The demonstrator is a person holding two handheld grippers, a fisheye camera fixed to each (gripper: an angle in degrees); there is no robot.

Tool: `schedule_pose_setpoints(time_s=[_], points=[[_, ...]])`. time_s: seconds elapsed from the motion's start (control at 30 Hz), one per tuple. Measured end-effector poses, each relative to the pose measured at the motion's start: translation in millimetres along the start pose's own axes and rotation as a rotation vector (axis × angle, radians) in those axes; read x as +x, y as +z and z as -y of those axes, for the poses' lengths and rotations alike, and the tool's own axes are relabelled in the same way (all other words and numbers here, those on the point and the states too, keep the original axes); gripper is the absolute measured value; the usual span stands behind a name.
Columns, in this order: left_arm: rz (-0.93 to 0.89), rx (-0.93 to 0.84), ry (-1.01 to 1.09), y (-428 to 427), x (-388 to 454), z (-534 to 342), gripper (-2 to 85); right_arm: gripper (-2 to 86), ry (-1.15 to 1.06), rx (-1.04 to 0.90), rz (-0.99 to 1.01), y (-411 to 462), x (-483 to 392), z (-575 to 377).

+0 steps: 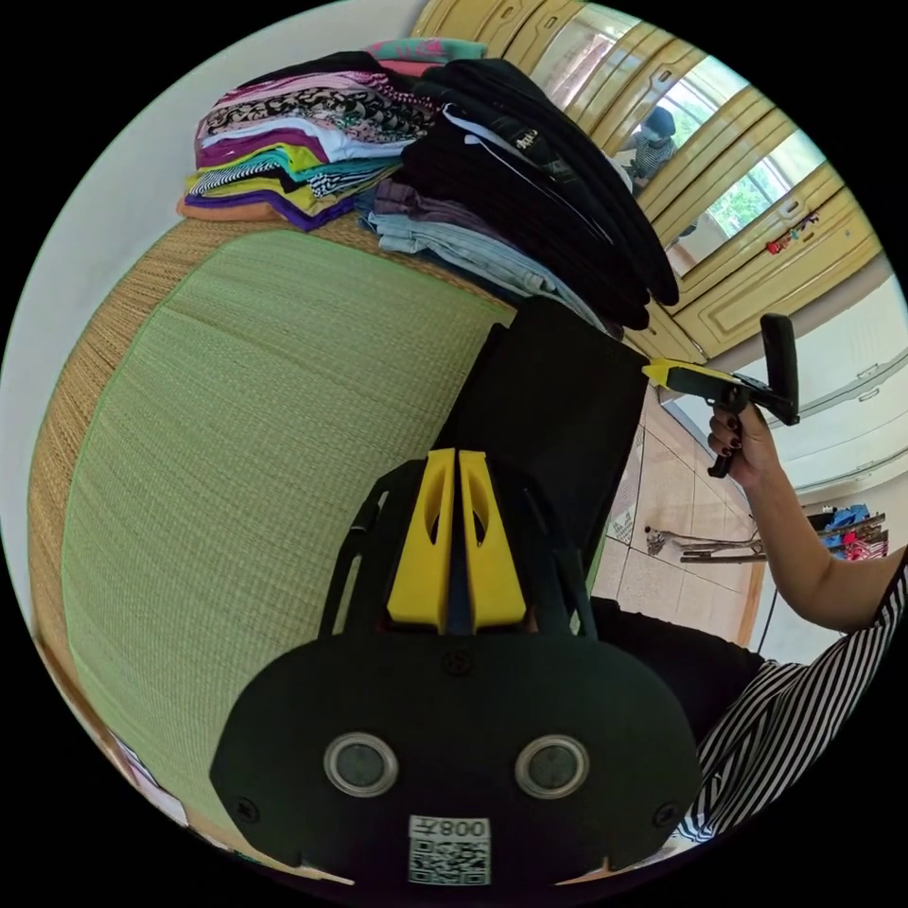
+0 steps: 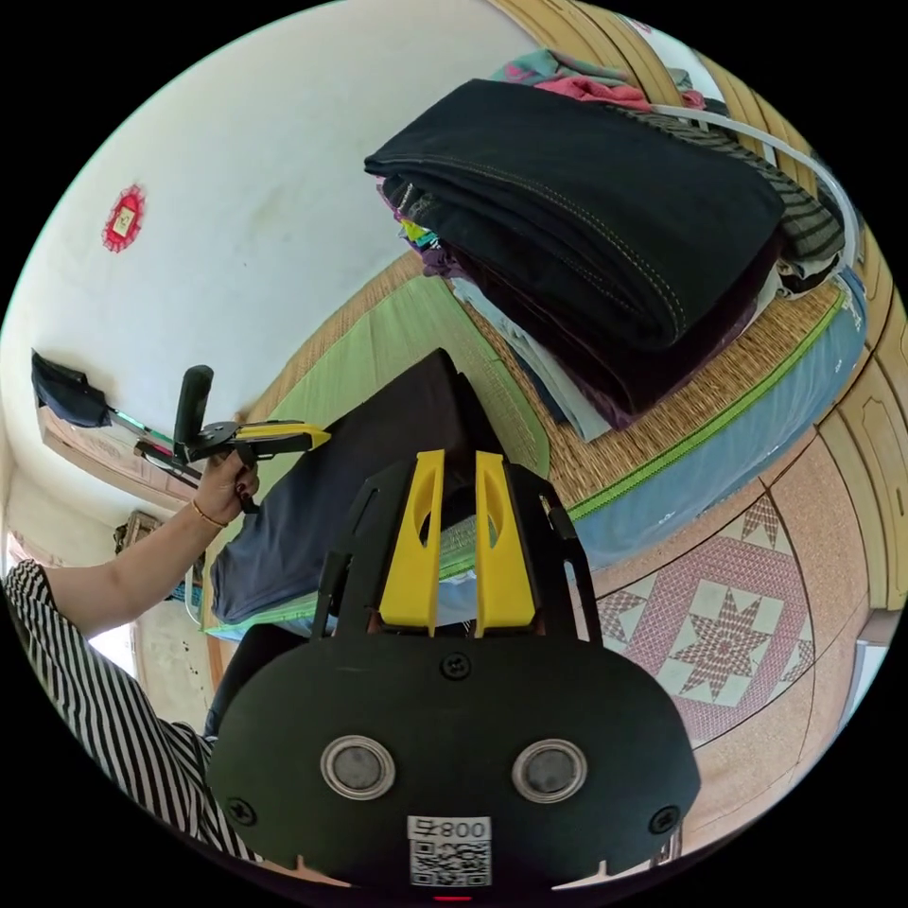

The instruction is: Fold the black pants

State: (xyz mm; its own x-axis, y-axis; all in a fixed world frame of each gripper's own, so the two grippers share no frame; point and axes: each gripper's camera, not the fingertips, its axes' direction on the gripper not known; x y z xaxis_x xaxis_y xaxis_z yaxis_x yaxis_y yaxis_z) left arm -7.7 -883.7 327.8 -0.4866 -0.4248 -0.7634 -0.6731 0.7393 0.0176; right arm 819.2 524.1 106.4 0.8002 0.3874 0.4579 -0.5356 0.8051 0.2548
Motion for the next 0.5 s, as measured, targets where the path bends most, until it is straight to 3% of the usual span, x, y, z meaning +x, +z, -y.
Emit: schedule_pose_setpoints(time_s=[0.3,0.5], points=[[0.061,-0.075,-0.018,29.7,-9.5,-13.7,0.8,6.6,0.064,-0.104,-0.021,25.3,-5.1,25.1],[0.052,-0.054,-0.031,29.1,-20.7,-34.7,1.5,3.0,0.175,-0.007,0.014,9.8,-12.4,30.0]])
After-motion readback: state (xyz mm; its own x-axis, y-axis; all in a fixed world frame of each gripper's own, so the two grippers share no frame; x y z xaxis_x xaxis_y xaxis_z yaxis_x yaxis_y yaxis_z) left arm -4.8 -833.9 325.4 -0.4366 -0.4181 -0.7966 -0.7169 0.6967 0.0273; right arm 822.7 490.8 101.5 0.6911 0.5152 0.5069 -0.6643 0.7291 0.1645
